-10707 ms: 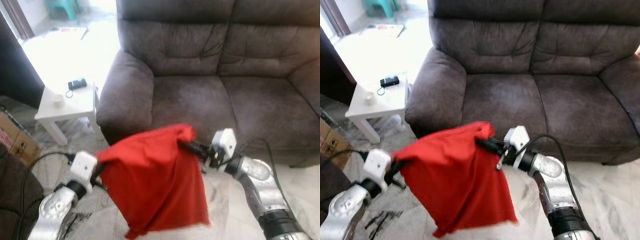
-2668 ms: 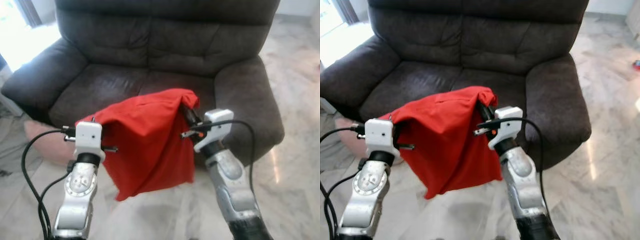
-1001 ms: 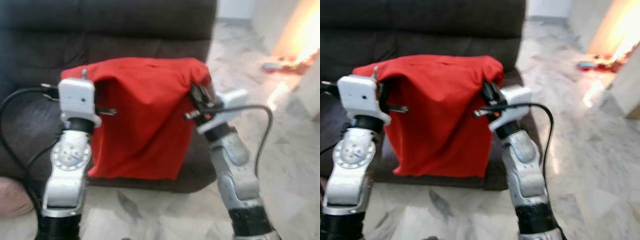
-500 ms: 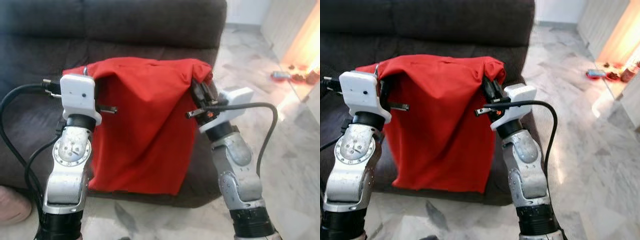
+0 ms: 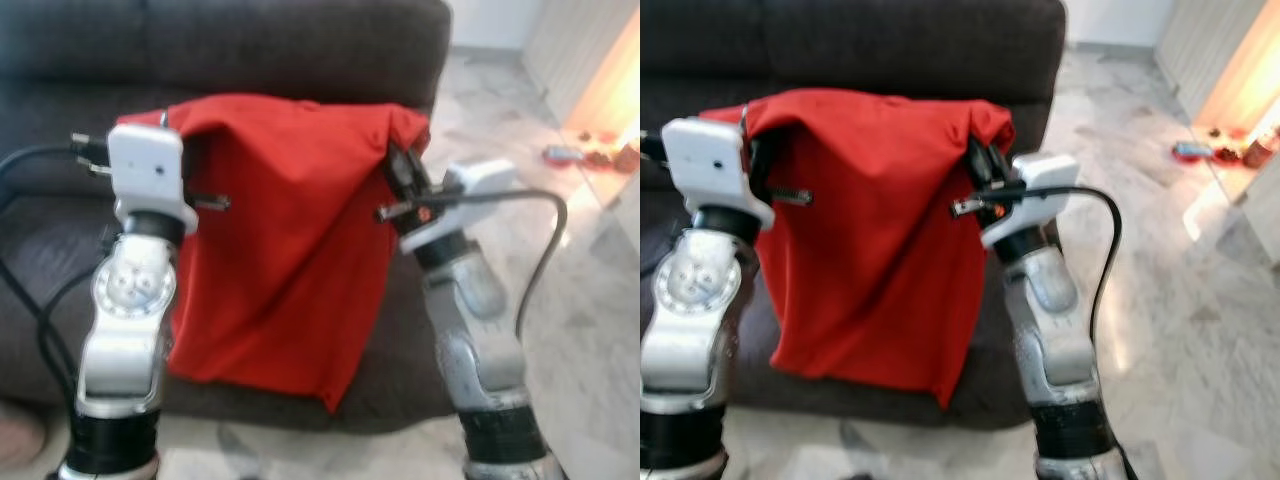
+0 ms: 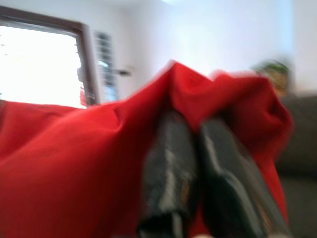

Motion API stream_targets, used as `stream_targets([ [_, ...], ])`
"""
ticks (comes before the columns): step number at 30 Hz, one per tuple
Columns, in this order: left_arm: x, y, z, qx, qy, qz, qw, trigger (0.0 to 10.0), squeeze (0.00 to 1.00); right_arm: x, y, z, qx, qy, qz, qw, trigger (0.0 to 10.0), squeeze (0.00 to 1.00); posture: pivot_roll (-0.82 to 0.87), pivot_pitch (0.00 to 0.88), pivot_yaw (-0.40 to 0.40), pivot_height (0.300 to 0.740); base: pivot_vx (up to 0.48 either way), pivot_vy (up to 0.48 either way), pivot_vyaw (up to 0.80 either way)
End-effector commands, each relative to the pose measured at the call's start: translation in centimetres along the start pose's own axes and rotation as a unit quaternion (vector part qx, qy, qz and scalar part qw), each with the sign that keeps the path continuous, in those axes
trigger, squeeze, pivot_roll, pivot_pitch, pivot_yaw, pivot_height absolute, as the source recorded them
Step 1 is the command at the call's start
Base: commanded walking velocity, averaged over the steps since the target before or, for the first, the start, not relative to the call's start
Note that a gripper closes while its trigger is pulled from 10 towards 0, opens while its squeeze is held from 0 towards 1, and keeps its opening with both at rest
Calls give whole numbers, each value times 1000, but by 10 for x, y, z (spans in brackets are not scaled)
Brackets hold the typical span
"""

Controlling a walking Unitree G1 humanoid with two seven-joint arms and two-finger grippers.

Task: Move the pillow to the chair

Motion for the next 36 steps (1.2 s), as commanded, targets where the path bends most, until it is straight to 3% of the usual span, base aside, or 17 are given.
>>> stream_targets([
  [1, 7, 37, -3, 82, -12, 5, 997, 10000, 0, 5, 16, -2, 31, -4, 10, 999, 10000, 0, 79, 87, -18, 740, 322, 0, 0],
  [18, 12, 33, 0, 67, -25, 1, 997, 10000, 0, 2, 12, -2, 20, 3, 5, 1000, 10000, 0, 81, 100, -23, 740, 326, 0, 0],
  [27, 26, 7, 6, 2, -77, 0, 997, 10000, 0, -4, -5, 4, -19, 26, 20, 999, 10000, 0, 81, 104, -25, 740, 0, 0, 0],
  [33, 42, -13, 17, -51, -129, 0, 990, 10000, 0, -9, -21, 12, -63, 47, 34, 996, 10000, 0, 80, 108, -25, 740, 0, 0, 0],
  [36, 47, -26, 24, -78, -149, -8, 986, 10000, 0, -9, -35, 18, -104, 58, 72, 990, 10000, 0, 78, 110, -25, 740, 0, 0, 0],
])
Point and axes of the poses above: a point about 5 cm out from each wrist's last joint towards the gripper, its own z axis pointing back from the gripper into the wrist, its own y axis along the axis of the wrist's last joint, x = y × z, the point moved 2 cm from there along -z, pointing out of the wrist towards the gripper, and after that the axes turned 6 degrees about z, right-handed, at the moved point
